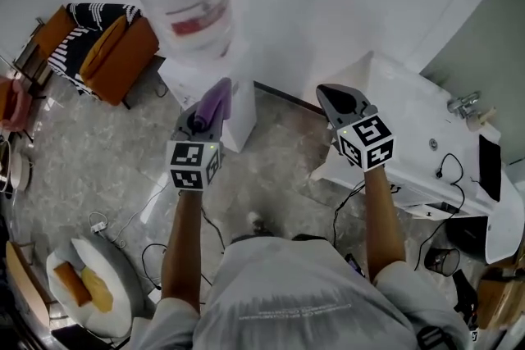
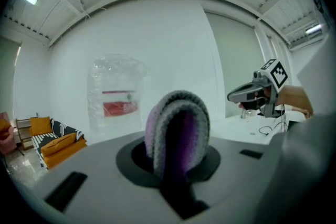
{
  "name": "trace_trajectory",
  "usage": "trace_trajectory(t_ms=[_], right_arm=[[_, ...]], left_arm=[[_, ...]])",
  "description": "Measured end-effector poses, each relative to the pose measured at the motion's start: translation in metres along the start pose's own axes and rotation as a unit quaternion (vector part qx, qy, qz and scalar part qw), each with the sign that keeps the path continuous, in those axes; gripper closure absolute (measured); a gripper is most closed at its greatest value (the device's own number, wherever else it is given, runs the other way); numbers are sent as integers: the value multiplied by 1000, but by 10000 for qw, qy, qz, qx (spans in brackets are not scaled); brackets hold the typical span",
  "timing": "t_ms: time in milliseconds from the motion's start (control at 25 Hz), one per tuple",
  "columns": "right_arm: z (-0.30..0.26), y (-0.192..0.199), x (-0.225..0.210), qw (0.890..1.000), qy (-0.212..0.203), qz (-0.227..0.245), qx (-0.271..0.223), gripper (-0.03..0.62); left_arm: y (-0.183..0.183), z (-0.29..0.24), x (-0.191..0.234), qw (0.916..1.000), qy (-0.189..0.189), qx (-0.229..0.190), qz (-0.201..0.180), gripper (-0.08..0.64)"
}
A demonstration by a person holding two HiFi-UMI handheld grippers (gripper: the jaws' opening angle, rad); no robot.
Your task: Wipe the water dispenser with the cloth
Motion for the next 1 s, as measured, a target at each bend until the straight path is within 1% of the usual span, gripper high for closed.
trace_trajectory(t_ms=[160, 240, 320, 440, 600, 760, 880, 1000], right_arm=[[-31, 0, -32, 9982, 249, -544, -16, 586], [-45, 1, -49, 9977, 351, -586, 19, 586], [-63, 0, -65, 9976, 344, -608, 22, 586], [-96, 0, -85, 9979, 125, -641, -15, 586], [-146, 11, -118, 9975, -124, -653, 248, 584], [-195, 26, -157, 9942, -380, -912, 417, 584], [-228, 44, -175, 9923, -562, -922, 614, 584], [-252, 68, -182, 9899, -637, -841, 948, 584]], left_arm=[[5, -38, 28, 9995, -60, 199, 247, 503], [6, -57, 35, 9990, -53, 271, 356, 503], [8, -79, 40, 9984, -65, 362, 425, 505], [12, -117, 45, 9968, -104, 539, 583, 506], [14, -175, 49, 9927, -232, 698, 954, 506], [21, -240, 54, 9844, -426, 877, 1468, 505], [34, -290, 58, 9759, -522, 990, 1875, 505], [52, -334, 57, 9710, -630, 1154, 1997, 505]])
Point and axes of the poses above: the fingertips, and each gripper's own axes: z backward along the fingers, x to its left, y out of its underside, the point moved 1 cm from there along z, backward along the fingers, and after that the axes turned 9 degrees about x, right-handed, at the moved point
